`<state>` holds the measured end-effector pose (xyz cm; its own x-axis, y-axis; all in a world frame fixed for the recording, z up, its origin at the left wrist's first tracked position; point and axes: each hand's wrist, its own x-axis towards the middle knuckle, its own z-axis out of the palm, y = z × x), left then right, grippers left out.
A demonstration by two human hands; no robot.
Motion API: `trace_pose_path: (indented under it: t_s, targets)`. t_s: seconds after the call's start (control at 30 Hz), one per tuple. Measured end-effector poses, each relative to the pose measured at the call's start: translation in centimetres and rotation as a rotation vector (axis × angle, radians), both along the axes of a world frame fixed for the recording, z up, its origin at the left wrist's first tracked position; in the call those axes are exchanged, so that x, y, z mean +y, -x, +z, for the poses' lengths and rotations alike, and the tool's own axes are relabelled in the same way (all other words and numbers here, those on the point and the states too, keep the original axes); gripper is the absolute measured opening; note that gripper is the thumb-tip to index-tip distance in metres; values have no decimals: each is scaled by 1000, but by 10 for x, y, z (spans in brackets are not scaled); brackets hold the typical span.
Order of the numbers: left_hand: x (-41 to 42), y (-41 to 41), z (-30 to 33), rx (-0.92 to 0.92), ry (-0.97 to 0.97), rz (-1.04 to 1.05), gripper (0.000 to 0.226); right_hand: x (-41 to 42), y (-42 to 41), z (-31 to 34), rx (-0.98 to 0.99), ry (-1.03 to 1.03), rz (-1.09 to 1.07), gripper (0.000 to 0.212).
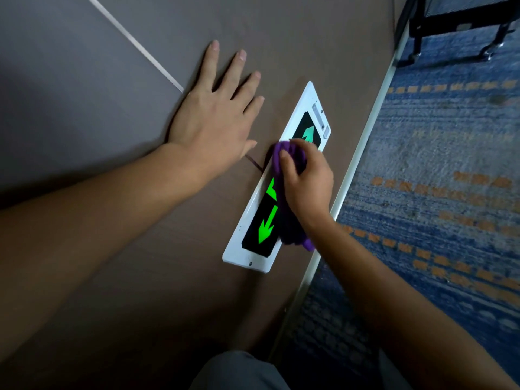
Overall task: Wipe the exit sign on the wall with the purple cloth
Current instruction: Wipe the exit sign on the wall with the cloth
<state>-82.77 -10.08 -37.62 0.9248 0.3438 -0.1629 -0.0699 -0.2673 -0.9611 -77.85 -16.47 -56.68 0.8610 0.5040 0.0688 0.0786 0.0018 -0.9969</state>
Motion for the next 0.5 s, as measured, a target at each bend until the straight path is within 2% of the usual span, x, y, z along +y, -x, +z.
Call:
trace_pose_path:
  t_s: [0.17,0.5]
  targets:
    - [-7,14,-1,-9,-1,4,77,13,-20,4,57,105,16,23]
    - [-15,37,2,24,-10,-33,72,-26,108,-4,-42,31,44,23]
